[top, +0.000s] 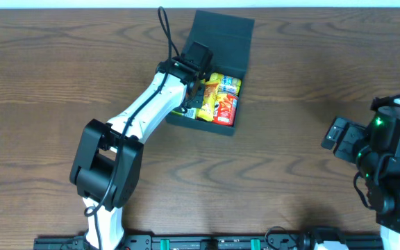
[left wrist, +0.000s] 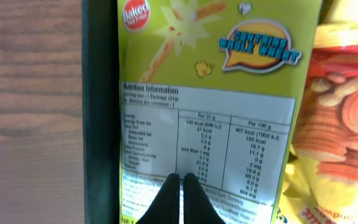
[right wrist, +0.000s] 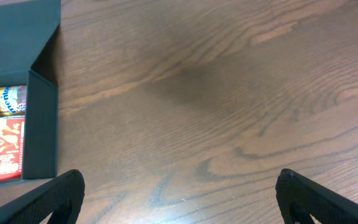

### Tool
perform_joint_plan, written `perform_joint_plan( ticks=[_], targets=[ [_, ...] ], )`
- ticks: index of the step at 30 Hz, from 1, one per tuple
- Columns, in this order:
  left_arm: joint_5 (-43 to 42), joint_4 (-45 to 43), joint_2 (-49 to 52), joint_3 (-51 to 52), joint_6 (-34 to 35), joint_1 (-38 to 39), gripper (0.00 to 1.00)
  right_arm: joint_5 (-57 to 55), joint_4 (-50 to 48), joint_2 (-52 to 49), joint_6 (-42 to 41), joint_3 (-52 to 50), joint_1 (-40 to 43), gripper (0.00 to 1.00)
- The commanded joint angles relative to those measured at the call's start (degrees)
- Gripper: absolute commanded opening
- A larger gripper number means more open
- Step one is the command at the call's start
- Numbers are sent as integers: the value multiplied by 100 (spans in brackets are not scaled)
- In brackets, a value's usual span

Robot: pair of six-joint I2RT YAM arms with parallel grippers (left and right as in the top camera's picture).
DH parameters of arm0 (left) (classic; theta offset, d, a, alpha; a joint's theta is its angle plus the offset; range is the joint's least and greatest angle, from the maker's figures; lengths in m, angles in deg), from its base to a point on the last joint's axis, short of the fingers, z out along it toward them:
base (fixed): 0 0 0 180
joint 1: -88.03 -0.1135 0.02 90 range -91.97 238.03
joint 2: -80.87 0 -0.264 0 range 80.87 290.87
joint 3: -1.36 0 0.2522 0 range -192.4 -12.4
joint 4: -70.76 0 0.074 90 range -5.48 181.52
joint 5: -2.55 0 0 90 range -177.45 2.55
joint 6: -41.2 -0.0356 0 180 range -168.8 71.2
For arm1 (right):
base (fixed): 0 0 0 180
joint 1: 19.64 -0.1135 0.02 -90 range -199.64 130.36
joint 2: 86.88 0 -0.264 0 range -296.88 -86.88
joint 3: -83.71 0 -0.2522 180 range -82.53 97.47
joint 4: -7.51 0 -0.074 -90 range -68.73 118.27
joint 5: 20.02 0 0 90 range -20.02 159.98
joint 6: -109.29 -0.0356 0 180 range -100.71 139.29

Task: Pack container
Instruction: 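Release the juice carton and withdraw the left gripper to the left, then move the right gripper to the top edge of the raised lid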

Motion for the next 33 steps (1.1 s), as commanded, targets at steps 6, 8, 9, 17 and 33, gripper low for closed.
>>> perform_joint_plan(
  ticks=[6,8,9,17,33],
  targets=[
    [-59,494,-1005,-444,2,26,6,0,7,9,-33,-20,26,99],
    [304,527,-1440,-466,2,24,6,0,7,9,-33,-20,26,99],
    [514,549,-1646,-466,7,20,6,0,7,9,-33,-20,26,99],
    [693,1434,-3080,-466,20,-1172,6,7,-140,9,-37,-20,26,99],
    [-105,2621,-2909,-442,24,-4579,95,1753,-761,-581,-369,-13,-162,99]
  ],
)
